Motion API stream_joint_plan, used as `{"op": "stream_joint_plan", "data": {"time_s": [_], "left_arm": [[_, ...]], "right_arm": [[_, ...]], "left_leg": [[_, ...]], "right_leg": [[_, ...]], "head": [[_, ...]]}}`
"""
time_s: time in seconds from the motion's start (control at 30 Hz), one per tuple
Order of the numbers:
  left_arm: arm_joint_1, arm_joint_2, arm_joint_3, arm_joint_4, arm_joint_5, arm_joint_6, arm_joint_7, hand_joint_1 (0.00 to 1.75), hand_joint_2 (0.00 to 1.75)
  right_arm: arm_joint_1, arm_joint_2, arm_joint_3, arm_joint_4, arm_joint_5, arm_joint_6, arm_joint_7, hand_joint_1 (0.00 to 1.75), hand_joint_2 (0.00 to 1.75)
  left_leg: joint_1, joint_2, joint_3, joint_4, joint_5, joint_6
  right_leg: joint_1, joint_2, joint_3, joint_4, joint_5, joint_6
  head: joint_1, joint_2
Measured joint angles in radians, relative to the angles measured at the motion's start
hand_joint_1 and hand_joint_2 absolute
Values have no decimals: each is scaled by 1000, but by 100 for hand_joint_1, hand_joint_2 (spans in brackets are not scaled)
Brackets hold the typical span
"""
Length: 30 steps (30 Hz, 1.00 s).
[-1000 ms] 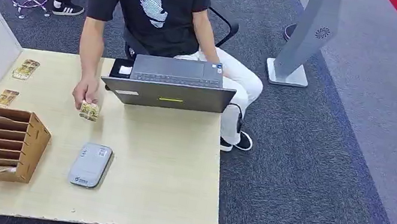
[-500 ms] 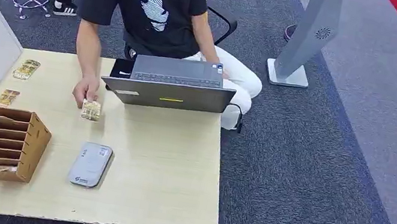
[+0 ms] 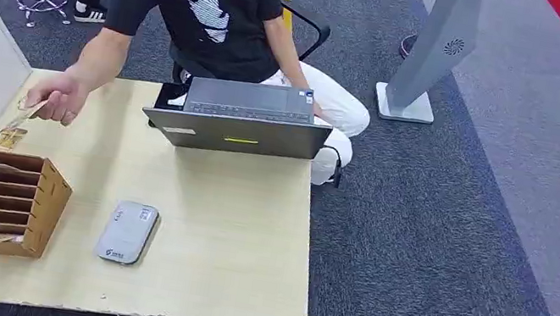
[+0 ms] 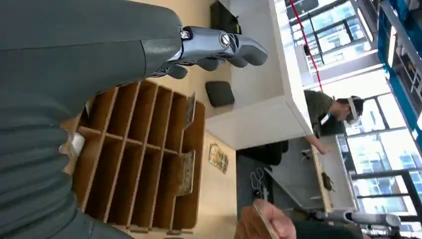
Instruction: Pass the card to the sensor for recognition and then transmit it.
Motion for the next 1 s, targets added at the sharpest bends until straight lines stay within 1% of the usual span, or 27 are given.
{"op": "stream_joint_plan", "data": {"time_s": [0.17, 0.3, 0.43, 0.47, 0.5, 0.73, 1.0], "left_arm": [[-30, 7, -53, 32, -22, 27, -10, 0, 175], [-36, 6, -87, 43, -27, 61, -47, 0, 175], [-45, 5, -112, 59, -14, 81, -67, 0, 175], [-48, 5, -116, 64, -11, 82, -68, 52, 175], [-50, 5, -118, 68, -8, 83, -69, 175, 175], [-52, 0, -125, 91, 2, 117, -78, 175, 175], [-50, -3, -126, 104, 2, 137, -78, 175, 175]], "right_arm": [[0, 1, -5, 5, 2, 0, -2, 0, 175], [3, 1, -17, 5, 25, 1, 5, 0, 175], [4, 1, -28, 5, 50, 3, 12, 0, 175], [4, 1, -29, 5, 55, 3, 12, 0, 175], [5, 1, -30, 5, 55, 3, 12, 0, 175], [14, 1, -54, -2, 77, 5, 19, 0, 175], [25, 1, -75, -19, 107, 3, 36, 0, 175]], "left_leg": [[0, 0, 0, 0, 0, 1], [0, 0, 0, 0, -1, 1], [0, 0, 0, 0, -1, 1], [0, 0, 0, 0, -1, 1], [0, 0, 0, 0, -1, 1], [0, 1, 0, 0, -1, 1], [0, 0, 0, 0, -1, 1]], "right_leg": [[0, 0, 0, 0, 1, 1], [0, 0, 0, -1, 1, 2], [0, 0, 0, -1, 1, 2], [0, 0, 0, -1, 1, 2], [0, 0, 0, -1, 1, 2], [0, 1, 0, -1, 1, 1], [0, 1, 0, -1, 1, 1]], "head": [[0, 0], [0, 0], [0, 0], [0, 0], [0, 0], [0, 0], [0, 0]]}}
